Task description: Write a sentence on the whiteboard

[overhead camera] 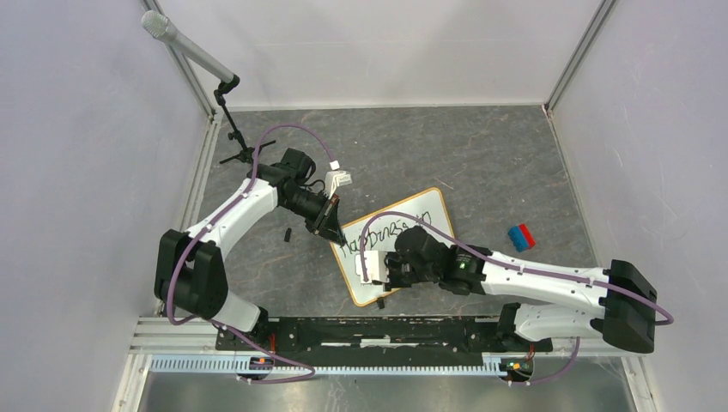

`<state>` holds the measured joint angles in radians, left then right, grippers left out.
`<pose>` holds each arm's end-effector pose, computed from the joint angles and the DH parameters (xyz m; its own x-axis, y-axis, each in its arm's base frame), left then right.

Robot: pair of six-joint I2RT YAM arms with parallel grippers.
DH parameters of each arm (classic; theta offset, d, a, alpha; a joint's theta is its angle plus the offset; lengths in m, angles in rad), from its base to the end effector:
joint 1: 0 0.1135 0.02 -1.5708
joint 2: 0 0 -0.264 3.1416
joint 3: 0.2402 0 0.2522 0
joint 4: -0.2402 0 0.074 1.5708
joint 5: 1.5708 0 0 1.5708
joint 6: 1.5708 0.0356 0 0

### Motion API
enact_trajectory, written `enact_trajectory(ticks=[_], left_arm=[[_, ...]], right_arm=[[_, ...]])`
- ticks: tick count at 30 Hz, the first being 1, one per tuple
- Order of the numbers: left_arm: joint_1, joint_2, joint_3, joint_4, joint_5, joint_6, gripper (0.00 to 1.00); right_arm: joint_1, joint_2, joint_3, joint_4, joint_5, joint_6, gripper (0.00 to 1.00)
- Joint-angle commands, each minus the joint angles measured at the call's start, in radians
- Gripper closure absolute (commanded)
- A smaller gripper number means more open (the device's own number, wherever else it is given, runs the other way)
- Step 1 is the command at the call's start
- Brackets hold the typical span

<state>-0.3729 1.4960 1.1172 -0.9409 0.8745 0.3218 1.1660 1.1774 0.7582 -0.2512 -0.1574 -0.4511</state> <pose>0.2453 -0.1253 0.2481 -0.7257 0.5017 -0.4708 0.6754 0.3891 -0.6264 0.0943 0.2343 0.2446 0.1966 -0.6343 -0.7477 -0.9672 -0.0005 -0.2540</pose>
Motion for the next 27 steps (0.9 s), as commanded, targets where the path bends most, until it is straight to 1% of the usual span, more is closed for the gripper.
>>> enact_trajectory(ticks=[1, 8, 15, 23, 27], left_arm=[[-0.014, -0.004, -0.037, 0.005, -0.134, -0.01, 0.98], [-0.012, -0.011, -0.04, 0.007, -0.138, -0.01, 0.98], [-0.013, -0.011, -0.042, 0.005, -0.141, -0.012, 0.98], [-0.012, -0.018, -0.042, 0.006, -0.141, -0.014, 0.98], [-0.012, -0.019, -0.042, 0.005, -0.142, -0.015, 0.98]], right_arm=[[0.016, 0.008, -0.017, -0.014, -0.013, -0.027, 1.0], [0.027, 0.006, -0.028, -0.048, -0.01, -0.047, 1.0], [0.027, -0.027, 0.013, -0.098, 0.049, -0.051, 1.0], [0.018, -0.065, 0.062, -0.116, 0.046, -0.04, 1.0], [0.018, -0.055, 0.056, -0.103, 0.082, -0.032, 1.0]])
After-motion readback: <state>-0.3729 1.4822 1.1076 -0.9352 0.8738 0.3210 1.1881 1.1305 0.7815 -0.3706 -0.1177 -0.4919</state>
